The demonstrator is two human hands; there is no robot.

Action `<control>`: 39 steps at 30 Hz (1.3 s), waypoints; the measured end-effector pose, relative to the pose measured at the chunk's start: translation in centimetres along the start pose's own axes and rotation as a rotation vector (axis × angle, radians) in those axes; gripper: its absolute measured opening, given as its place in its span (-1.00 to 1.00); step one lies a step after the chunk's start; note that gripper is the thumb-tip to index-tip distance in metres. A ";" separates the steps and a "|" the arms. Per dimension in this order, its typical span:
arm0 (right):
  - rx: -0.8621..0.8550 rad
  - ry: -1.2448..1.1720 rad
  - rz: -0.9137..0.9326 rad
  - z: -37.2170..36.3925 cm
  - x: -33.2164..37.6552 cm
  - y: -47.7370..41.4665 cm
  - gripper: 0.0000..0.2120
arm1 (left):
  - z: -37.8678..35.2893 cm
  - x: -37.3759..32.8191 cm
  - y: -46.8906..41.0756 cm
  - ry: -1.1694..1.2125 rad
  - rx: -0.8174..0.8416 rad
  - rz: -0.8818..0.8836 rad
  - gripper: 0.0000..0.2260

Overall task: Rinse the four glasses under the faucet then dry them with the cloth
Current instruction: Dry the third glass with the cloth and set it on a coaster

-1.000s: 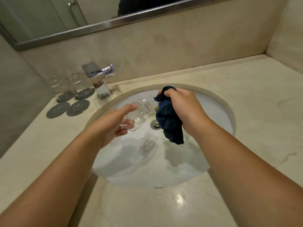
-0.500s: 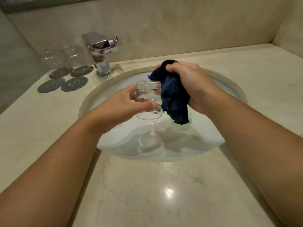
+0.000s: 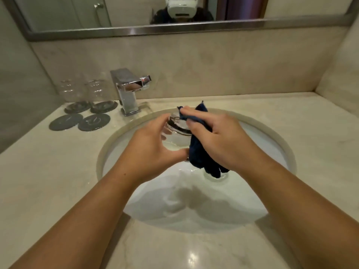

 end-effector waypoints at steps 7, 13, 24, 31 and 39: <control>0.024 0.162 0.197 -1.8 1.9 1.1 -0.67 | -0.1 0.1 -0.1 -0.068 -0.040 -0.050 -0.43; -0.006 0.049 0.118 -1.3 1.4 0.5 -0.60 | 0.4 -0.8 -0.2 -0.161 -0.099 -0.088 -0.39; -0.021 -0.216 -0.126 -0.7 0.1 0.1 -0.69 | 0.8 -0.8 0.0 -0.181 -0.167 -0.104 -0.28; 0.029 -0.541 -0.237 -0.8 -1.5 -0.8 -0.69 | 1.4 -1.3 -0.2 -0.068 -0.159 -0.093 -0.38; 0.077 -0.320 -0.247 -1.4 -1.5 -0.3 -0.64 | 1.4 -0.1 0.1 0.322 -0.182 0.143 -0.62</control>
Point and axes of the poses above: each hand's wrist, its own y-axis away from the middle knuckle, its own z-axis out of the back of the hand, x = y × z, the point moved 6 cm from there along -y, towards the middle knuckle, and after that the axes turned 9 degrees about -z, right-handed, at the moved point
